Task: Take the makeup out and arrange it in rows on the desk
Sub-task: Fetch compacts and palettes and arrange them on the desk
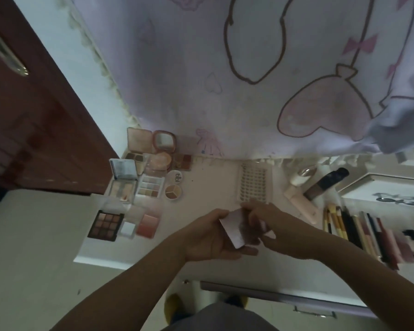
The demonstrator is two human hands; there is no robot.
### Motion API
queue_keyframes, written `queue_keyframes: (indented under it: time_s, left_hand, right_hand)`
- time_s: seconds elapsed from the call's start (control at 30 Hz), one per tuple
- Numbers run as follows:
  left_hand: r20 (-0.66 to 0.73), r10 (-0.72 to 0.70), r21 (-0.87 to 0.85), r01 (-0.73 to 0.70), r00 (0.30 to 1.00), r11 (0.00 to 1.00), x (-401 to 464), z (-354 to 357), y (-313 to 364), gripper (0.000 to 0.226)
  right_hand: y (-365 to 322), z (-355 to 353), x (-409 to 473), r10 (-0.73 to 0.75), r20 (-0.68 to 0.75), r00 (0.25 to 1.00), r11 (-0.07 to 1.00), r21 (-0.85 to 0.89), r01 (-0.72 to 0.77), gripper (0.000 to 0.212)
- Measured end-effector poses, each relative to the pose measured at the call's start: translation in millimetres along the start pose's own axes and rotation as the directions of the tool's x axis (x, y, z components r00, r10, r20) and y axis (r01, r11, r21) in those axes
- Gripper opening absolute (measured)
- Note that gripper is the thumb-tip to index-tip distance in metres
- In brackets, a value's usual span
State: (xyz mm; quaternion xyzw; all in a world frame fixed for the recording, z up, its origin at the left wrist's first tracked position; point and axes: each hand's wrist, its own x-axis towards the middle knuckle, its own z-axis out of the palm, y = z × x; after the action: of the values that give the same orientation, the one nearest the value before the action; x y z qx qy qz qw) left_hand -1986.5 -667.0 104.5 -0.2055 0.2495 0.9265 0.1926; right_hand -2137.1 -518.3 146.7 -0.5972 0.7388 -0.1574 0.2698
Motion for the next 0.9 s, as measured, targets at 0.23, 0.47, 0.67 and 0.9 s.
queue_keyframes:
  time_s: [0.23,0.47,0.67,0.9]
  left_hand:
    - [-0.182,0.308,0.462,-0.196,0.934,0.865,-21,7,-6,0.060]
    - [-0.254,0.459,0.518,-0.281,0.851,0.808,-47,-1,13,0.048]
    - [-0.234,0.522,0.518,-0.349,0.820,0.781,-51,-4,26,0.056]
    - [-0.256,0.570,0.457,-0.422,0.781,0.783,-35,-5,25,0.054]
  right_hand:
    - [-42,26,47,0.574,0.100,0.812,0.505,0.738,-0.448,0.034]
    - [-55,22,59,0.415,0.066,0.908,0.703,0.609,-0.366,0.028]
    - [-66,1,60,0.291,0.126,0.948,0.787,0.532,-0.312,0.029]
    - [-50,-24,71,0.172,0.226,0.959,0.800,0.535,-0.270,0.020]
